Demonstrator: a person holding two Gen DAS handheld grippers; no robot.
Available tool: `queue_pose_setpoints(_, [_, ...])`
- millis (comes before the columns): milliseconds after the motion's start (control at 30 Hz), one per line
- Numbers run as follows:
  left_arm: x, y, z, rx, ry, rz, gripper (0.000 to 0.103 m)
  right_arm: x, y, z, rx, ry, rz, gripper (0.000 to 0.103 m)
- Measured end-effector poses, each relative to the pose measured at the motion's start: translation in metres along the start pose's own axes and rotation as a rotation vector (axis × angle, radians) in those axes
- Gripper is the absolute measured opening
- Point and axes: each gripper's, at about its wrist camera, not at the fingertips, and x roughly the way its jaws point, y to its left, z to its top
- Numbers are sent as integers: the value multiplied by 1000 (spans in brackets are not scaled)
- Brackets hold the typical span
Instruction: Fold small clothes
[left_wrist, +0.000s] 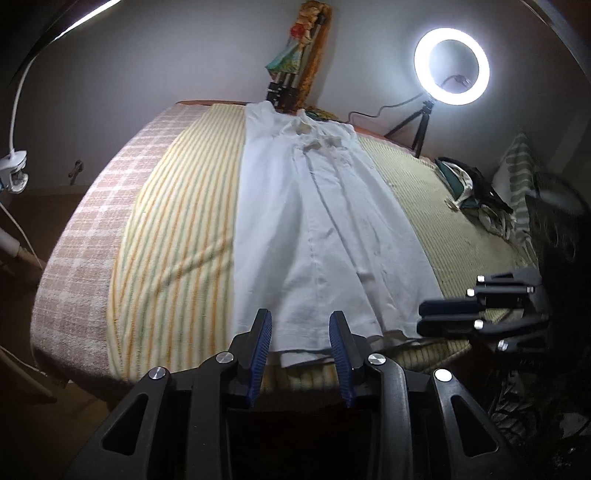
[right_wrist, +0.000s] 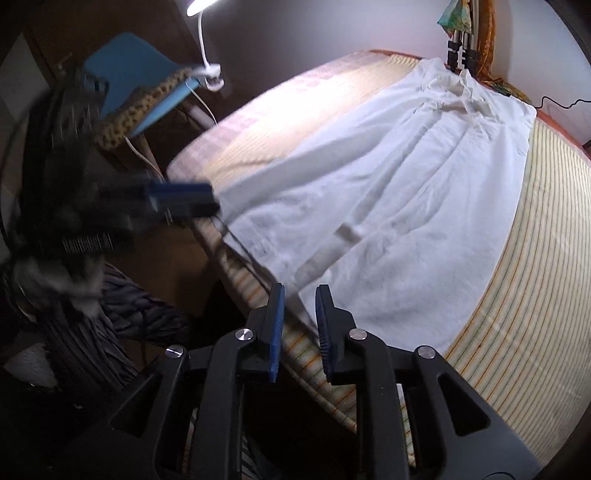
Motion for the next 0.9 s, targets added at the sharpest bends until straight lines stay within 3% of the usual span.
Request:
queue_pose_setpoints(133, [21,-24,-6,64,39,26,30,-11,-23,31,40,-50,27,18])
queue_pose_setpoints(267, [33,-28,-8,52,48,47,26,-4,-52,73,87,-65,54,19])
queue_pose_setpoints(333, [37,-27,-7,38,51,51,24,8,-65,94,116,-47,102,21])
queue_pose_setpoints(500, [49,-29,-10,34,75,56,15,53,-88,140,143,-11,70,27])
queue_pose_setpoints(600, [53,-30,-12,37,67,87,13,76,-97,153,149,23,8,27])
queue_pose_setpoints(700, [50,-27,-12,12,35,122,13,91,-107,156,168,46,-2,27])
queue_pose_setpoints(767, [49,-26,-12,2,24,137,29,98,-113,157,170,66,-5,27])
queue_pose_setpoints(900, [55,-28,-13,33,23,154,21,110,-120,164,179,77,-1,27])
